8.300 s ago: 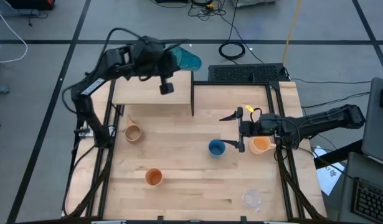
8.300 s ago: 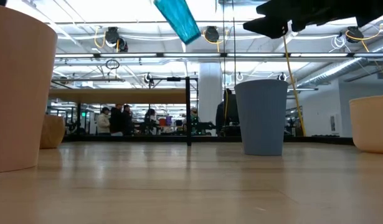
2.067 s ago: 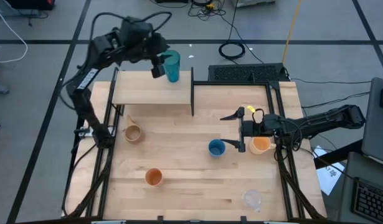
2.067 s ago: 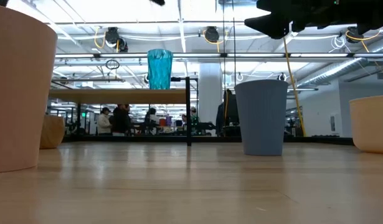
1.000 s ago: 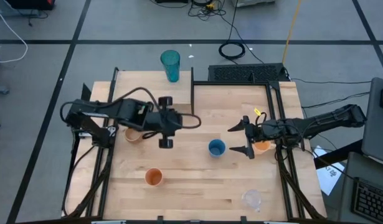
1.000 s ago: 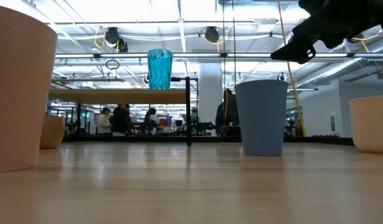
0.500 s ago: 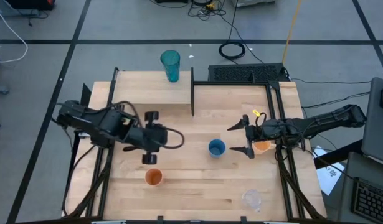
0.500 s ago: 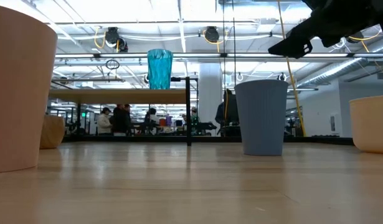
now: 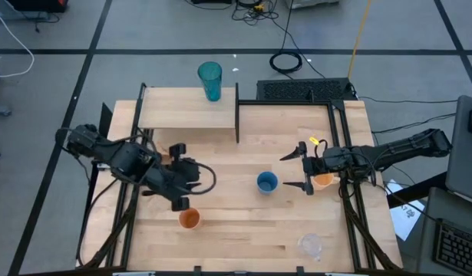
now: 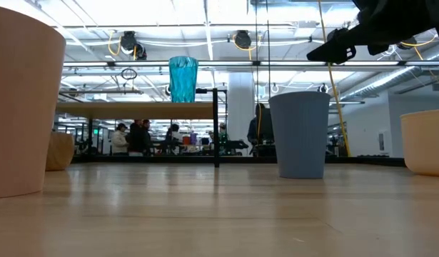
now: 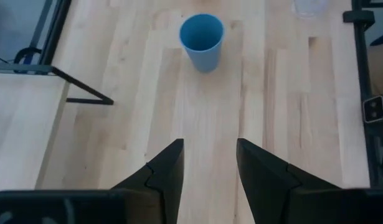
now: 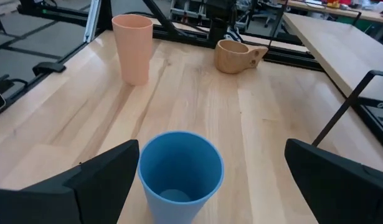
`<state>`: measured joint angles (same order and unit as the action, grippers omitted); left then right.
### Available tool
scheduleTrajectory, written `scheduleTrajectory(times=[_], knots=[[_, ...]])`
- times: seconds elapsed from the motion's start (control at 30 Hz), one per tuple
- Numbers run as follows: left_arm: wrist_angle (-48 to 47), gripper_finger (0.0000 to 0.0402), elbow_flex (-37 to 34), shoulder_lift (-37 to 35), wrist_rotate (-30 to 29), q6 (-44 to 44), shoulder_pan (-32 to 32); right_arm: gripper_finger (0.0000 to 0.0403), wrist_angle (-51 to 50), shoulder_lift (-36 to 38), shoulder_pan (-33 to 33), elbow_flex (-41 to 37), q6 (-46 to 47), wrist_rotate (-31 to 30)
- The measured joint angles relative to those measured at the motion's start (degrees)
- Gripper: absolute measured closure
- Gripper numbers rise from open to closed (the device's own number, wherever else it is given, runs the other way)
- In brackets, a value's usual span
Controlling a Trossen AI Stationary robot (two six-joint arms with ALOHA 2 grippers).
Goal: Stack small to large cups/mugs on shelf
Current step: Put the blue cup on the shelf
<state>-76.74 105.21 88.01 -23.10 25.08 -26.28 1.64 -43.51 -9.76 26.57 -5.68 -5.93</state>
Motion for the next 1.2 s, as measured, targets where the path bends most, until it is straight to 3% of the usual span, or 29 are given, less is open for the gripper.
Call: scheduleTrajectory(times=[0.27, 0.4, 0.7, 0.8, 1.2], knots=[[1.88, 0.0252, -0.02, 3.15, 0.86, -5.65, -0.1, 0.0009, -3.5, 0.0, -0.13, 0.0, 1.34, 0.0], [5.98, 0.0252, -0.02, 3.43, 1.33, -12.75, 1.43, 0.0009, -6.65, 0.74, -0.11, 0.02, 3.93, 0.01], [14.14, 0.0252, 0.0, 3.52, 13.36, -27.82, 13.15, 0.001, -9.96, 3.39, -0.09, 0.04, 7.53, 0.0], [15.22, 0.0252, 0.0, 3.52, 13.64, -32.11, 16.62, 0.0014, -9.66, 3.74, -0.09, 0.04, 8.06, -0.02], [19.92, 0.0252, -0.02, 8.69, 12.71, -37.47, 20.8, 0.0107, -10.65, 0.26, -2.06, 0.2, 16.79, 1.61]])
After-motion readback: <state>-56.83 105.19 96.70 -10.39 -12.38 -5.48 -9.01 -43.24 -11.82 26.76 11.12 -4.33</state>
